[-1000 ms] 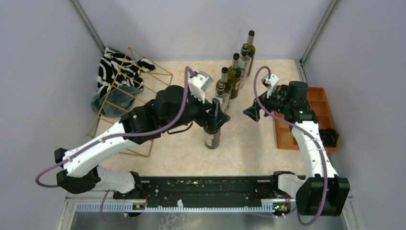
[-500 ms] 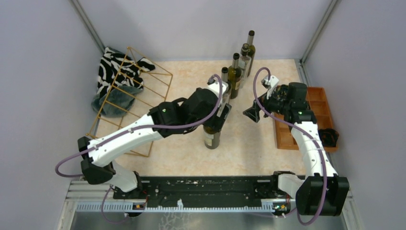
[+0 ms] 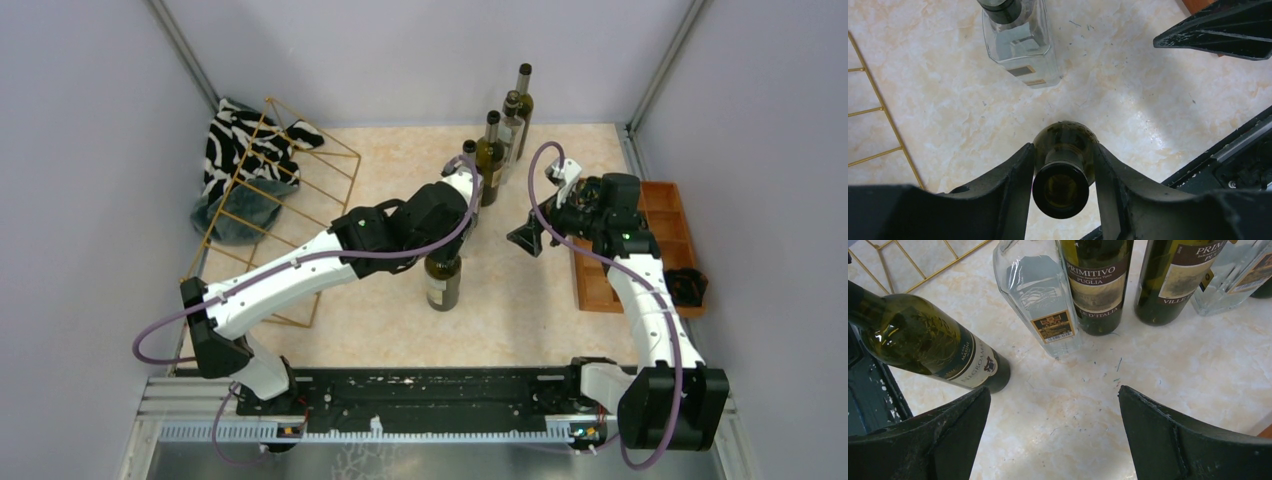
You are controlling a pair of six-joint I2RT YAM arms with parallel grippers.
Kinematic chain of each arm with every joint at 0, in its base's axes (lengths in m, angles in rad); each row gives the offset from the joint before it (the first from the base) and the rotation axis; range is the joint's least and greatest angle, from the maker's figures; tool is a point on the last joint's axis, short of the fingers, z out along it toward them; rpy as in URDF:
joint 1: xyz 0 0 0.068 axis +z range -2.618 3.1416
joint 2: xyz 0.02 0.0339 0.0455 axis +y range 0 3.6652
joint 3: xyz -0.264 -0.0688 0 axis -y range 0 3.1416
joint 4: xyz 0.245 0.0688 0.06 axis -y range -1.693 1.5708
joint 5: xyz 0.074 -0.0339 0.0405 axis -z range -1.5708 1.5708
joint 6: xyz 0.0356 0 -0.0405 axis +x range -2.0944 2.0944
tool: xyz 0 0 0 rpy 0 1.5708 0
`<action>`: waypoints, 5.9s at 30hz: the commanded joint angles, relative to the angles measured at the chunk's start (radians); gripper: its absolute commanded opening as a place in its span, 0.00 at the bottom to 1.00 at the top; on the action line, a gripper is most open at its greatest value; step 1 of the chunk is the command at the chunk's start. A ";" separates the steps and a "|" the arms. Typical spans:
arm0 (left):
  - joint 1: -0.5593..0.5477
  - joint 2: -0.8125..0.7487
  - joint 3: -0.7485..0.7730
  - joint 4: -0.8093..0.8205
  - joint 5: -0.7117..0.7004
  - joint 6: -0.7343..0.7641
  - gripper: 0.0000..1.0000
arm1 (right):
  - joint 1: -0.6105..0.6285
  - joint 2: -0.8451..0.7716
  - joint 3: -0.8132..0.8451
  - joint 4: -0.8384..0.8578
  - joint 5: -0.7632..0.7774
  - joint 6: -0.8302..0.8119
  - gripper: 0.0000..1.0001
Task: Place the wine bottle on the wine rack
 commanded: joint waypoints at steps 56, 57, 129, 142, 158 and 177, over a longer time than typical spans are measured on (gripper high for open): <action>0.315 -0.327 -0.420 0.805 0.761 -0.175 0.00 | 0.415 0.109 -0.140 0.180 -0.338 -0.048 0.91; 0.315 -0.334 -0.433 0.824 0.757 -0.181 0.00 | 0.424 0.112 -0.141 0.186 -0.336 -0.044 0.89; 0.214 -0.407 -0.740 0.928 0.323 -0.468 0.68 | 0.461 0.178 -0.109 0.316 -0.333 0.168 0.00; 0.197 -0.323 -0.719 0.968 0.273 -0.437 0.49 | 0.460 0.174 -0.107 0.306 -0.328 0.155 0.00; 0.200 -0.468 -0.843 1.036 0.252 -0.483 0.00 | 0.457 0.168 0.007 0.003 -0.374 -0.066 0.96; 0.679 -0.522 -0.718 0.945 0.379 -0.414 0.00 | 0.327 0.082 0.086 -0.274 -0.335 -0.322 0.98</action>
